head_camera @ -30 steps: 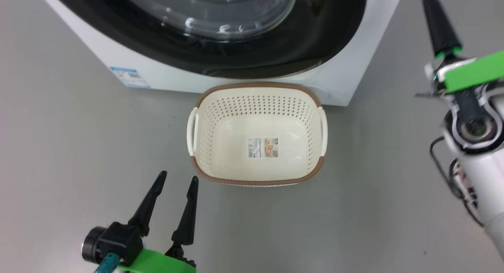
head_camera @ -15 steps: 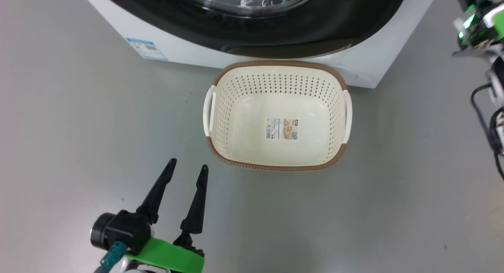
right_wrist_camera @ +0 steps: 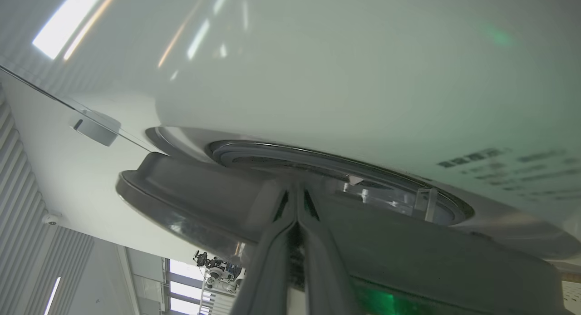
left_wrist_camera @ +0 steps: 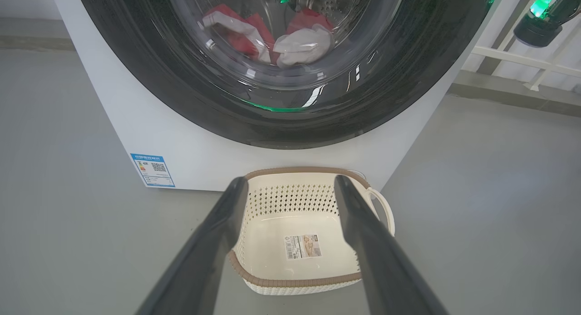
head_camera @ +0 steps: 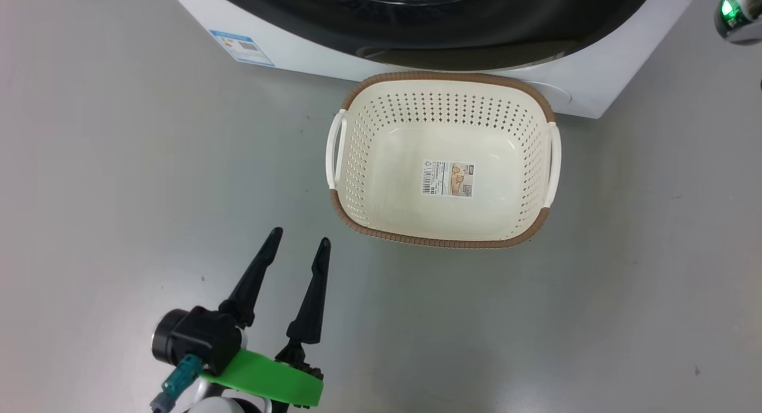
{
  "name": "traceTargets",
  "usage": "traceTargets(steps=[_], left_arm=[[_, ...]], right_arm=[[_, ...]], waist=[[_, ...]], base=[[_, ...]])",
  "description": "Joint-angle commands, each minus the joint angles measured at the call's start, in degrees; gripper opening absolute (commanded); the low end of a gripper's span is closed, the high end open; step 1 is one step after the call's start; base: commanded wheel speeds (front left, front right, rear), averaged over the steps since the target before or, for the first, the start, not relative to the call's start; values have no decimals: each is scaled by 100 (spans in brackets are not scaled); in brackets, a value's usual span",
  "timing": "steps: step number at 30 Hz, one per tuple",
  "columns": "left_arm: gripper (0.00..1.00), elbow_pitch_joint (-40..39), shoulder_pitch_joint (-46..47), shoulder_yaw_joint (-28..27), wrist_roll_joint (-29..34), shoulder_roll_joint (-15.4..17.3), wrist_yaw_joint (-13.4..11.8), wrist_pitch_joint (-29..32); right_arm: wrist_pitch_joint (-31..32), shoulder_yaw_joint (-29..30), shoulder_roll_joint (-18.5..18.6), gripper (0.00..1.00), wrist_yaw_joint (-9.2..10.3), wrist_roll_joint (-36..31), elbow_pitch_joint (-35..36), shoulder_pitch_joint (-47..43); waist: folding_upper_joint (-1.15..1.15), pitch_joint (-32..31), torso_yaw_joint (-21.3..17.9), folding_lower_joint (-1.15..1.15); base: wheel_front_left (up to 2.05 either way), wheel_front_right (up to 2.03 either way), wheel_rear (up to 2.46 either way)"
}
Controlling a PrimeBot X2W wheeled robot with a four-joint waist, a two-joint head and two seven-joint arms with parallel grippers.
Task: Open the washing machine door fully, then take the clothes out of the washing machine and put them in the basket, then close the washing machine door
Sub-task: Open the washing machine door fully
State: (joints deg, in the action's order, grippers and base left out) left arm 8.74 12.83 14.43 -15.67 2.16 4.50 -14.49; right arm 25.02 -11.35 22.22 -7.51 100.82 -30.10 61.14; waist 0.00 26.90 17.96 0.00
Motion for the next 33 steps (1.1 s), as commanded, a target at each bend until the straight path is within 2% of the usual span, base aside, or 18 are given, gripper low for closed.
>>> traceTargets(steps=[1,12,33], left_arm=[[100,-119,56,-144,-47,72,-54,-51],[100,-125,59,-58,-150,72,-124,-51],[100,-70,-79,-172,-23,72,-95,-51]], right_arm=[[98,-9,-23,0,2,-1,88,119],[583,-76,-84,0,2,-145,-316,329],[958,-334,-360,0,2,-587,-119,-392]], waist=[[0,15,35,0],[0,-9,107,0],[0,-485,-164,0]], base=[[0,0,0],[0,0,0],[0,0,0]])
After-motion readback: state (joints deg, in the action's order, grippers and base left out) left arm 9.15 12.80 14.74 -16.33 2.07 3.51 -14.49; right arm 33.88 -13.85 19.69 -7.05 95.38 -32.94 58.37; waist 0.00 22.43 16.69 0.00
